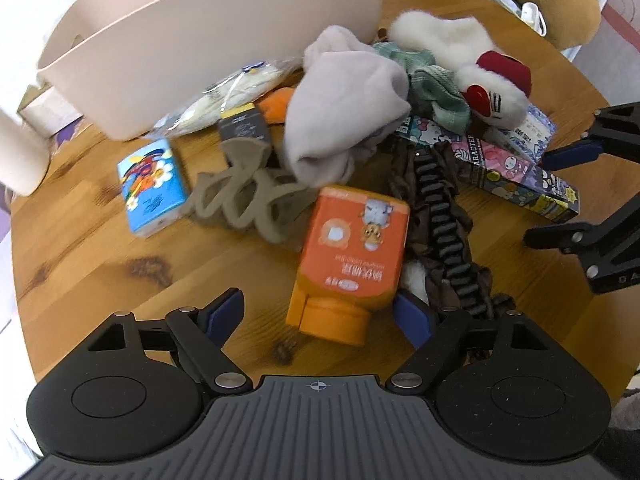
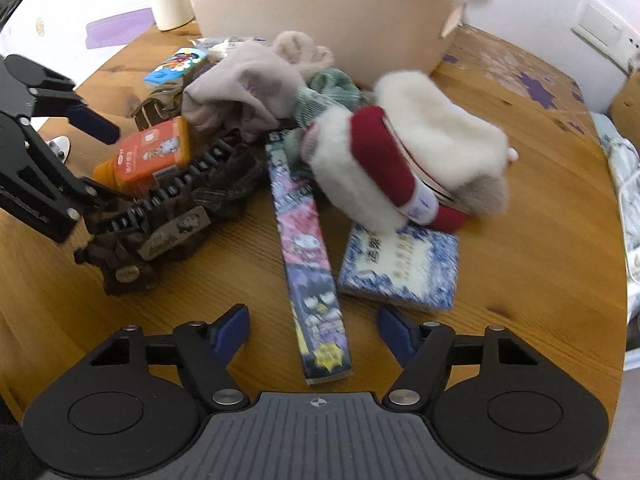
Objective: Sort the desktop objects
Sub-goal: 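Grasp the orange bottle with the left tool while the right tool grasps the Hello Kitty box, then carry the bottle and box to the basket and release both inside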
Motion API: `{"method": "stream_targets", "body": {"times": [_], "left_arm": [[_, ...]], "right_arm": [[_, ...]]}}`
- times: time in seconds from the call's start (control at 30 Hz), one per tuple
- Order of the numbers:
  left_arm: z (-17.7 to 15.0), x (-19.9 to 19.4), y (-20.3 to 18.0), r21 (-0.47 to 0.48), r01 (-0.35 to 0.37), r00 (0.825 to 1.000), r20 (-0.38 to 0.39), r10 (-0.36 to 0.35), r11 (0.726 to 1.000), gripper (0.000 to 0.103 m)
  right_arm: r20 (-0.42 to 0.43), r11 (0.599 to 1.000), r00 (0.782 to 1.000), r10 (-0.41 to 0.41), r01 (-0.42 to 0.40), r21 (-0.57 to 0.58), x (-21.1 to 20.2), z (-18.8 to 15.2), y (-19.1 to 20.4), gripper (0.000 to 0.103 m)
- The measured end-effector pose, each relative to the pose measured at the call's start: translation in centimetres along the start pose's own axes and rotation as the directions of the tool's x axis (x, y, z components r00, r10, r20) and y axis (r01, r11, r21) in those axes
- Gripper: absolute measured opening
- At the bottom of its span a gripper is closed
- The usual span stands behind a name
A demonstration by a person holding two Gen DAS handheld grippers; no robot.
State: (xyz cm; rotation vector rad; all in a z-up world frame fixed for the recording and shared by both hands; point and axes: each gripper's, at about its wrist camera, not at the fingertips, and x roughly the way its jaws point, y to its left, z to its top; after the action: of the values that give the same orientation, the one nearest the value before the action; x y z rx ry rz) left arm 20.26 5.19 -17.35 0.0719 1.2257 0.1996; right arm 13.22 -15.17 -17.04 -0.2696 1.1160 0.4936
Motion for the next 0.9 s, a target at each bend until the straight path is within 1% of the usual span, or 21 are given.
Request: {"method": "stream_targets", "body": {"times": [0.07,0.13,0.17,0.2,0.23,0.27,0.3,0.33,0.37,0.47,0.63,0.9], "left_arm": [[0.2,0.5,-0.1,0.002,0.013,1.000,-0.005,-0.013,1.000,0.083],[0.5,0.9,-0.2,0.001,0.006,1.000,-0.005,-0.006,1.000,0.083],[0.5,0.9,-0.2,0.001,0.004,1.000,0.001,-0.004,1.000,0.082],[0.6,1.0,-0.2,-0.001,0.009,1.000,0.006,-0.009,1.000,0.081],[0.6,1.1,-0.3,-0.002,0.021,1.000,0.010,-0.021,1.000,0.073],[0.7,1.1,-0.3,-0.001,0.037,0.999,0.008,-0.037,0.999,0.064],[0.7,1.1,-0.4,-0.003,0.057,0.998,0.012,-0.057,0.998,0.061],[0.7,1.0,-0.5,0.001,0.055,0.998,0.017,-0.055,0.999,0.058],[0.7,1.0,-0.7,0.007,0.053,0.998,0.017,-0.053,0.999,0.057],[0.5,0.7,-1.1,0.011,0.064,0.998,0.016,-0.064,0.998,0.056],[-0.5,-0.1,-1.4,0.025,0.069,0.997,0.016,-0.069,0.997,0.055],[-1.9,-1.7,-1.3,0.005,0.070,0.997,0.030,-0.070,0.998,0.054]], "right_arm": [[0.005,1.000,1.000,0.003,-0.003,-0.012,0.2,0.5,0.3,0.071],[0.013,1.000,1.000,0.002,-0.002,-0.020,0.2,0.8,0.6,0.066],[0.019,1.000,1.000,0.001,-0.001,-0.021,0.2,0.9,0.6,0.062],[0.026,1.000,1.000,0.002,-0.001,-0.018,0.2,1.1,0.7,0.056],[0.031,1.000,1.000,0.002,-0.001,-0.016,0.2,1.1,0.7,0.052],[0.034,1.000,0.999,0.001,-0.001,-0.014,0.2,1.3,0.6,0.045],[0.037,1.000,0.999,0.000,0.000,-0.011,0.2,1.4,0.6,0.037],[0.040,1.000,0.999,-0.001,0.001,-0.009,0.2,1.5,0.7,0.031],[0.042,1.000,0.999,0.001,-0.001,-0.009,0.1,1.7,0.7,0.021],[0.031,1.000,1.000,0.001,0.000,-0.026,0.1,1.7,1.1,0.021],[0.017,0.998,0.999,0.036,-0.035,-0.052,-0.7,0.7,1.5,0.021],[0.050,0.997,0.997,0.061,-0.058,-0.056,-3.9,-0.9,1.2,0.021]]}}
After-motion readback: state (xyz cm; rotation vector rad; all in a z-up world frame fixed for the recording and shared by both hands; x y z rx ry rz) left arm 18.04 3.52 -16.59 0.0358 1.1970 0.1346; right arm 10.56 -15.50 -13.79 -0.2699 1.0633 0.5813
